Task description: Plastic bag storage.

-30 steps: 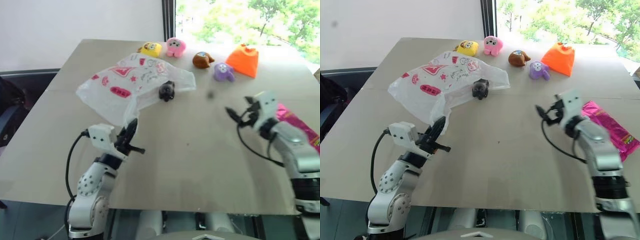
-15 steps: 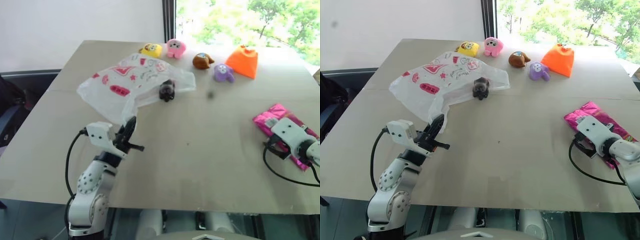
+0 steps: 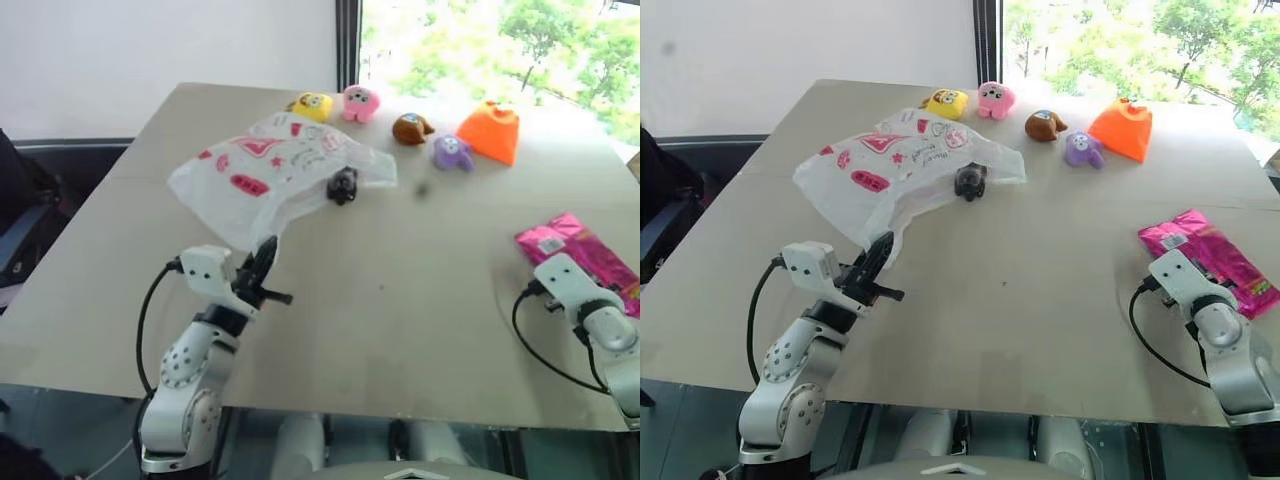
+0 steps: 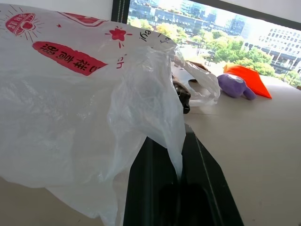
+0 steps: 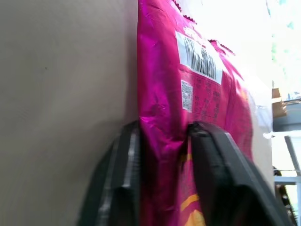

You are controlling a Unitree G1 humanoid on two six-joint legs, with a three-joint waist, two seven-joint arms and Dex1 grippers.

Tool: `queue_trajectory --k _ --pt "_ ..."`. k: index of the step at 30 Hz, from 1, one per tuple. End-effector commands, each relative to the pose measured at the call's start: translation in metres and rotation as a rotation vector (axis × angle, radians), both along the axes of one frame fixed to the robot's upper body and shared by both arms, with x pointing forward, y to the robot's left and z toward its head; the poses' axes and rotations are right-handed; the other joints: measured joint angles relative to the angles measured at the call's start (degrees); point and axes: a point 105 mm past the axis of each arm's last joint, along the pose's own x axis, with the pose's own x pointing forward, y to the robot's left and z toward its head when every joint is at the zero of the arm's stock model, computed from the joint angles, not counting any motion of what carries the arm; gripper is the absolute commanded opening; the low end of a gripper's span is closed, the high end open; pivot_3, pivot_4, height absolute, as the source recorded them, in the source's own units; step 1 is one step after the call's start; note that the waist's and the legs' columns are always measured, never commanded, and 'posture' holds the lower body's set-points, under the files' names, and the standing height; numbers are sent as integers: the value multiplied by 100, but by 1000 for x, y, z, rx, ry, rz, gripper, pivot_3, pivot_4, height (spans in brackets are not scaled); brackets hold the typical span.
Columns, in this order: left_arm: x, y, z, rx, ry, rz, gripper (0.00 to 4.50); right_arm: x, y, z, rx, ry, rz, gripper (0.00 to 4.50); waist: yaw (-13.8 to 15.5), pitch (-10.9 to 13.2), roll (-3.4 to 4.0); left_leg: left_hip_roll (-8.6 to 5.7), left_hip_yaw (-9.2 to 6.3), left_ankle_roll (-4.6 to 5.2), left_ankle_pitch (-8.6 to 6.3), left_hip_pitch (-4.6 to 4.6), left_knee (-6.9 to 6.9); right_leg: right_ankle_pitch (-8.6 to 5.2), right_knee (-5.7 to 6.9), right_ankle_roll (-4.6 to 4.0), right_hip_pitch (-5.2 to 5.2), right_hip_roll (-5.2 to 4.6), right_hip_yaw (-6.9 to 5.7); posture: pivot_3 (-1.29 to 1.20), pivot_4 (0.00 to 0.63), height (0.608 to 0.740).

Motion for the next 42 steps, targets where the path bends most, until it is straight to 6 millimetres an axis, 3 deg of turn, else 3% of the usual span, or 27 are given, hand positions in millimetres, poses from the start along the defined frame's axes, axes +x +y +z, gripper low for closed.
queue_trajectory --k 1,4,7,9,12,17,19,28,31,34,37,38,42 --pt "-1 -1 11 38 -43 -5 0 -7 -19 -11 84 52 -96 42 -2 0 0 0 -1 0 0 0 0 0 1 -1 0 0 0 0 150 740" --pt "0 0 14 45 -52 -4 0 2 -14 -6 96 22 -43 42 -5 0 0 0 -4 1 -1 -1 -2 0 0 -1 0 1 -4 0 150 740" --pt "-1 0 20 39 -67 3 0 22 19 15 88 -63 167 42 -21 1 1 0 -2 4 -2 -1 -2 0 0 -1 -1 1 -2 0 150 740" --pt "-1 0 22 34 -75 7 0 30 55 31 111 -114 374 42 -68 6 10 1 1 4 -3 -1 -3 1 1 -1 -5 3 1 0 150 740" --pt "-3 1 28 17 -92 23 0 23 137 62 238 -158 793 42 -184 25 31 5 -1 4 -3 -1 -16 0 4 -1 -12 11 3 0 150 740" --pt "-4 -2 33 -17 -103 28 0 0 219 75 427 -59 1142 42 -127 31 35 14 -13 -5 2 -8 -23 0 4 -2 -18 21 -3 0 150 740" --pt "-5 -5 33 -22 -104 21 0 4 241 78 450 -53 1193 42 -114 33 33 10 -13 -21 11 -15 -21 0 -1 -2 -18 12 -8 0 150 740" --pt "-15 -17 24 -17 -76 -38 0 58 334 94 305 -245 1253 42 -165 40 41 6 -7 -26 13 -17 -22 -1 10 -5 -30 6 -10 0 150 740" --pt "-16 -22 21 -21 -67 -53 0 61 370 104 199 -340 1320 42 -180 42 43 6 5 -27 14 -23 -23 -1 12 -5 -40 5 -1 0 150 740" --pt "-15 -24 17 -21 -59 -58 0 53 399 127 177 -466 1404 42 -184 43 44 6 9 -27 14 -25 -23 -1 12 -4 -43 3 1 0 150 740" --pt "-13 -22 12 -18 -45 -44 0 38 420 156 245 -573 1474 865 -190 44 46 9 11 -29 14 -27 -30 -1 12 -5 -50 3 1 0 150 740" --pt "-13 -21 9 -16 -39 -38 0 36 423 158 235 -590 1493 1358 -186 44 46 9 12 -29 14 -28 -32 -1 12 -5 -52 3 2 0 150 740" --pt "-10 -19 6 -6 -33 -31 0 45 412 139 255 -542 1452 3440 -168 43 43 9 11 -30 14 -29 -32 -1 10 -5 -50 -2 -1 0 150 740"
